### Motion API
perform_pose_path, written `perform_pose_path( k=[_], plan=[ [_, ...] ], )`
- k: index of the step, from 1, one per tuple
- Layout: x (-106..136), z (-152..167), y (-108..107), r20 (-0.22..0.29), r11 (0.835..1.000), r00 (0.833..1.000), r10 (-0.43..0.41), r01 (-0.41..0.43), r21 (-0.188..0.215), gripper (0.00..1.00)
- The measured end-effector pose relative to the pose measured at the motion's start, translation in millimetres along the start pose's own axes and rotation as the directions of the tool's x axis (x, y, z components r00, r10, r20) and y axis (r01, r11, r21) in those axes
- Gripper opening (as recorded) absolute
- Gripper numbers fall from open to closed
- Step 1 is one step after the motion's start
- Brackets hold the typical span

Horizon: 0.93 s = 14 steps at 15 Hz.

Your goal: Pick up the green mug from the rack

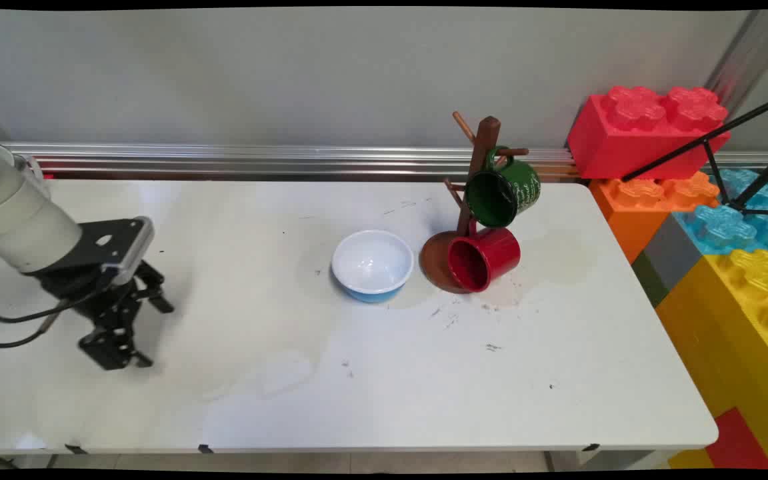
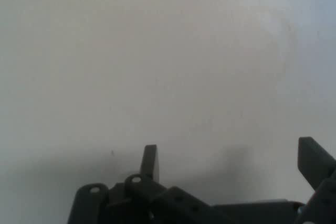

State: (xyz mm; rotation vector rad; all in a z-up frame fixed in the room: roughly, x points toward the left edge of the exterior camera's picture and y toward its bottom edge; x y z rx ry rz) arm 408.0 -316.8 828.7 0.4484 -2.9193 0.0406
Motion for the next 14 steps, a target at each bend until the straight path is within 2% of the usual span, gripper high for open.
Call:
perform_pose_path(
  k=[5, 8, 14],
  plan=[
    [37, 3, -8, -0.061, 0.997, 0.996, -0.063, 0.066, 0.041, 1.00],
    [61, 3, -6, -0.086, 0.992, 0.989, -0.116, 0.121, 0.046, 1.00],
    [145, -7, 9, -0.134, 0.969, 0.964, -0.231, 0.240, 0.059, 1.00]
  ],
)
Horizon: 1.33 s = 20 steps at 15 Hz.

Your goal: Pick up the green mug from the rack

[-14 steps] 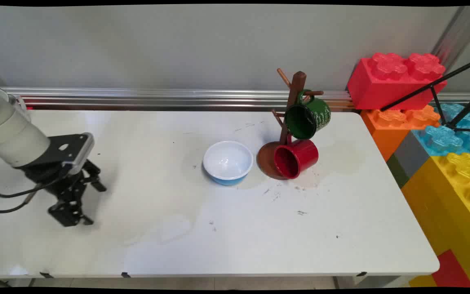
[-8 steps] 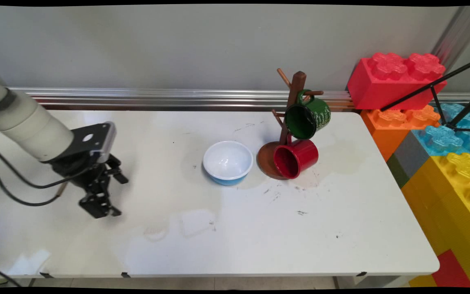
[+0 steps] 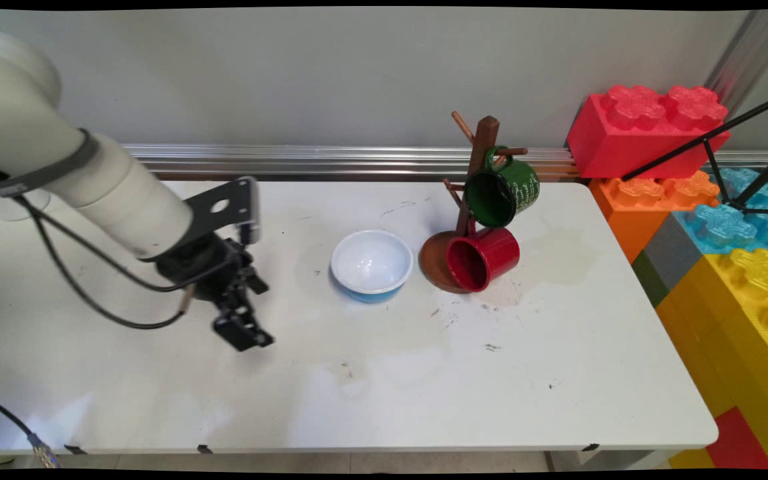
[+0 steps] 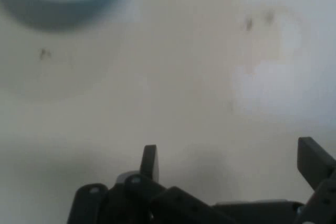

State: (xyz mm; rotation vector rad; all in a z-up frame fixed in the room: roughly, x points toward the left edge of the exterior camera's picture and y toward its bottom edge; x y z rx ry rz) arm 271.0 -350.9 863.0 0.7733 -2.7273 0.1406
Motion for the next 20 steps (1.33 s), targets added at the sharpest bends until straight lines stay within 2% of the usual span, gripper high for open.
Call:
perform_pose_path(
  k=[6, 14, 18, 20],
  plan=[
    [57, -8, 24, -0.056, 0.993, 0.993, -0.108, 0.110, 0.036, 1.00],
    [110, -14, 45, -0.120, 0.975, 0.971, -0.205, 0.213, 0.056, 1.00],
    [130, -15, 47, -0.188, 0.962, 0.950, -0.249, 0.265, 0.065, 1.00],
    [140, -16, 45, -0.238, 0.953, 0.933, -0.270, 0.294, 0.070, 1.00]
  ],
)
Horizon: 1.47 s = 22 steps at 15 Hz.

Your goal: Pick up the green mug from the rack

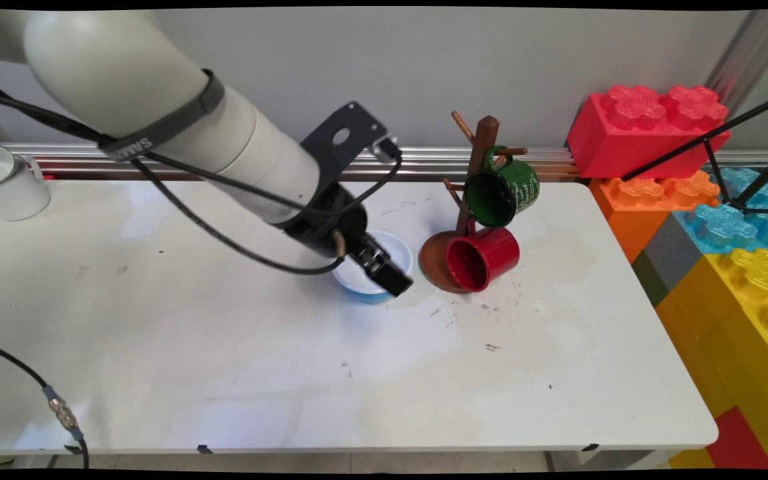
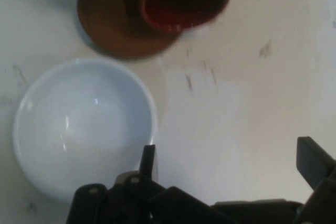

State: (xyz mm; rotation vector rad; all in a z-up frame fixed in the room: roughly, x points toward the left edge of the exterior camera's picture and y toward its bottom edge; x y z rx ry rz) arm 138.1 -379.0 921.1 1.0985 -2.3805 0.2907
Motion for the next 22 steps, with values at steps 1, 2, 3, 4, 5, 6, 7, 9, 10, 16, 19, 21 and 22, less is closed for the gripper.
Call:
perform_pose_path(
  k=[1, 2, 3, 4, 5, 6, 7, 9, 10, 16, 19, 21, 22],
  plan=[
    [5, 1, 1, -0.025, 1.000, 1.000, -0.011, 0.011, 0.002, 1.00],
    [9, 2, 1, -0.046, 1.000, 0.999, -0.019, 0.019, 0.003, 1.00],
    [12, 2, 2, -0.060, 1.000, 0.998, -0.022, 0.023, 0.002, 1.00],
    [16, 3, 3, -0.081, 1.000, 0.996, -0.027, 0.027, 0.002, 1.00],
    [21, 4, 3, -0.105, 0.999, 0.994, -0.032, 0.032, 0.002, 1.00],
    [25, 5, 5, -0.125, 0.999, 0.992, -0.036, 0.036, 0.001, 1.00],
    [29, 5, 6, -0.141, 0.999, 0.989, -0.039, 0.039, -0.001, 1.00],
    [35, 6, 8, -0.166, 0.999, 0.985, -0.042, 0.042, -0.003, 1.00],
    [38, 7, 9, -0.181, 0.999, 0.983, -0.045, 0.045, -0.003, 1.00],
    [52, 19, 18, -0.246, 0.998, 0.967, -0.059, 0.056, -0.017, 1.00],
    [56, 30, 21, -0.275, 0.998, 0.959, -0.066, 0.062, -0.026, 1.00],
    [58, 38, 23, -0.292, 0.997, 0.954, -0.072, 0.066, -0.029, 1.00],
    [58, 42, 23, -0.300, 0.997, 0.951, -0.075, 0.069, -0.031, 1.00]
  ],
)
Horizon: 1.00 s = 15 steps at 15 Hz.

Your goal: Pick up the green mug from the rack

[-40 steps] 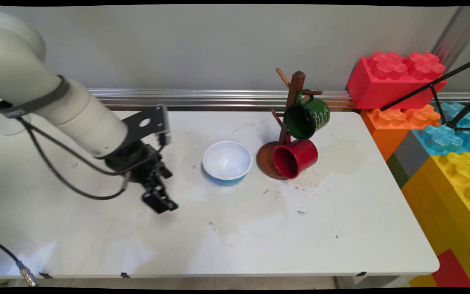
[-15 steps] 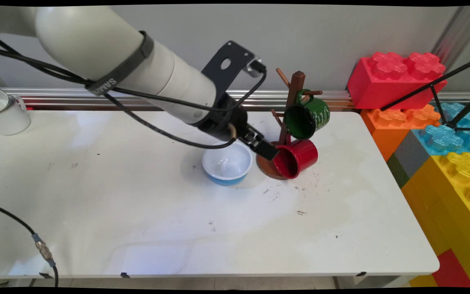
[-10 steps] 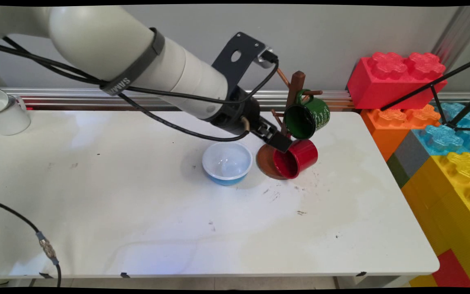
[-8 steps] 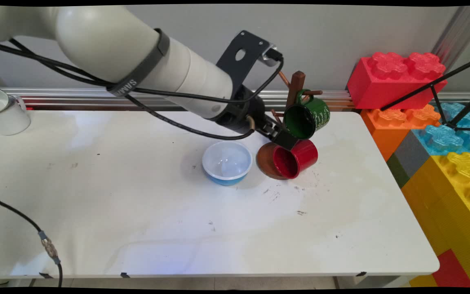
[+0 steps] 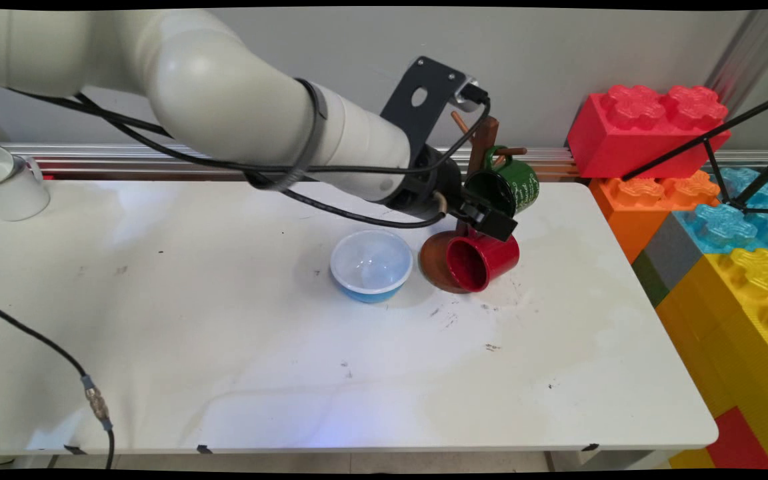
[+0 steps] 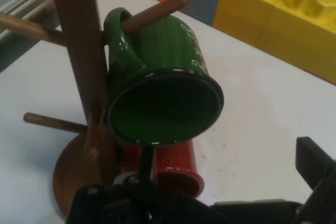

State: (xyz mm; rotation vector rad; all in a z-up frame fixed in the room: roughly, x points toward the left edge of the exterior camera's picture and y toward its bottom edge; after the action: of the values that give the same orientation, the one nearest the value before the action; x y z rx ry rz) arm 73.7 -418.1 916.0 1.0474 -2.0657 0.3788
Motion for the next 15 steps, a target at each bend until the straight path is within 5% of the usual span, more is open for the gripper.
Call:
perform_pose_path(
  k=[15],
  plan=[
    [-28, 42, 2, -0.102, 0.994, 0.989, -0.107, 0.104, -0.029, 1.00]
  ],
)
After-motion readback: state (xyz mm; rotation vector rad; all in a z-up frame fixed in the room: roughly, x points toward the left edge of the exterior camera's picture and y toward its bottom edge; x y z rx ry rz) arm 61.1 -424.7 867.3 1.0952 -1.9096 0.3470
